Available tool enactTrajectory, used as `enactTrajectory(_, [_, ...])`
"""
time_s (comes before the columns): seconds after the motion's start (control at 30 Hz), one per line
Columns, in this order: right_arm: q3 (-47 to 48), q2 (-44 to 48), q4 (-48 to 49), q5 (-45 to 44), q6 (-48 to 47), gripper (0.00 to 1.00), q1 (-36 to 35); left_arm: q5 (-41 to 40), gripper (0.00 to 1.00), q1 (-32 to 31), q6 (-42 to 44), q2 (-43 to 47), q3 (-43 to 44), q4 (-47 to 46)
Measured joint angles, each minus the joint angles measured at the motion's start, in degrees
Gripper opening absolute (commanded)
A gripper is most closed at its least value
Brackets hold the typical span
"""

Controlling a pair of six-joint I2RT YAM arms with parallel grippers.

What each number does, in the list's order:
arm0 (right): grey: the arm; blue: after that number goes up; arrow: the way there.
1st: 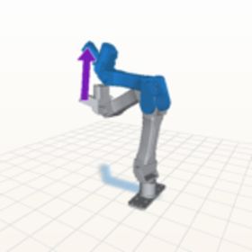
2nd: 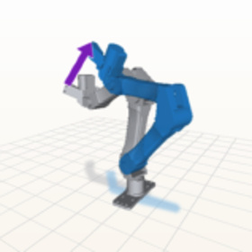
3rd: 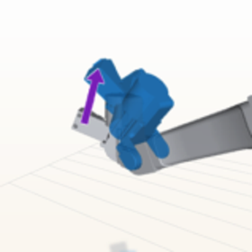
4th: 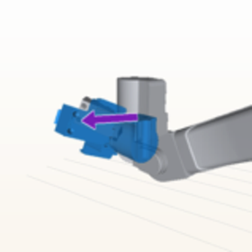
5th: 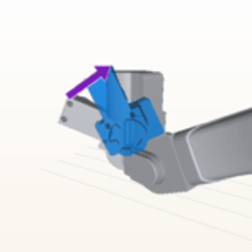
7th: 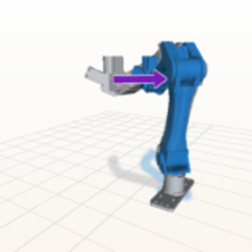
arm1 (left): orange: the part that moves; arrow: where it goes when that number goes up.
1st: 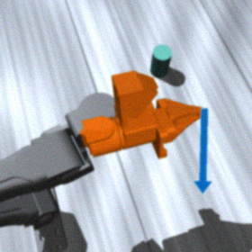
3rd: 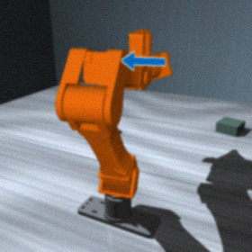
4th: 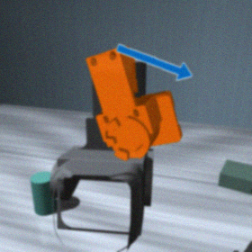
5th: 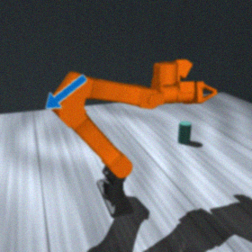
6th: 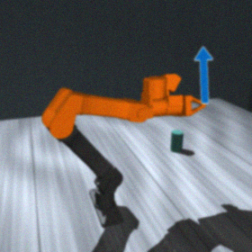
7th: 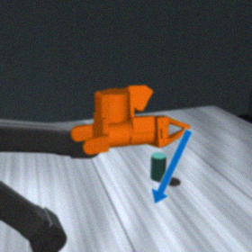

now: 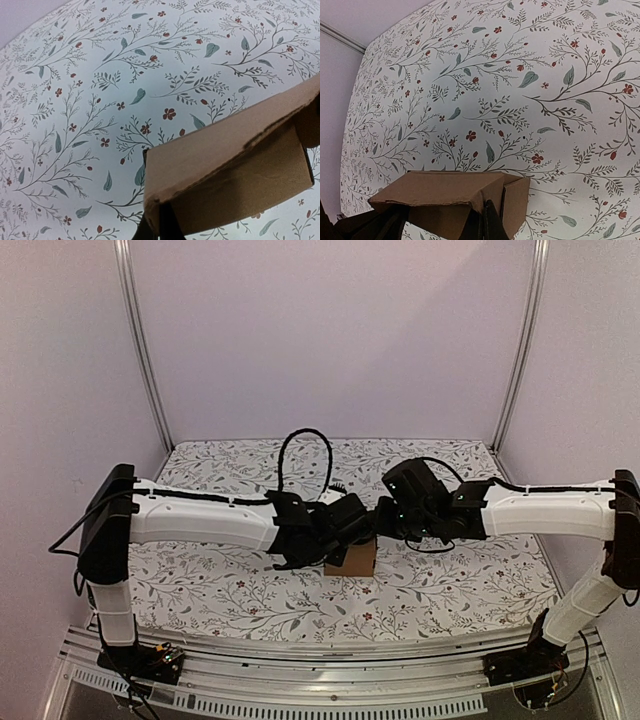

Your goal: Fold the paper box

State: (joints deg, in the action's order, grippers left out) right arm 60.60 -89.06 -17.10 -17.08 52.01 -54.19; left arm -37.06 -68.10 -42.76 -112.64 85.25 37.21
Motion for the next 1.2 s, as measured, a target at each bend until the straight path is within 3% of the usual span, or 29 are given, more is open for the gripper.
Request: enactTrajectory(1.2, [-5.6,2.3,2.8,-3.0,-4.5,0.0,-3.7,-0.9,0.0,0.0,0.1,-0.6,0.5,-0.1])
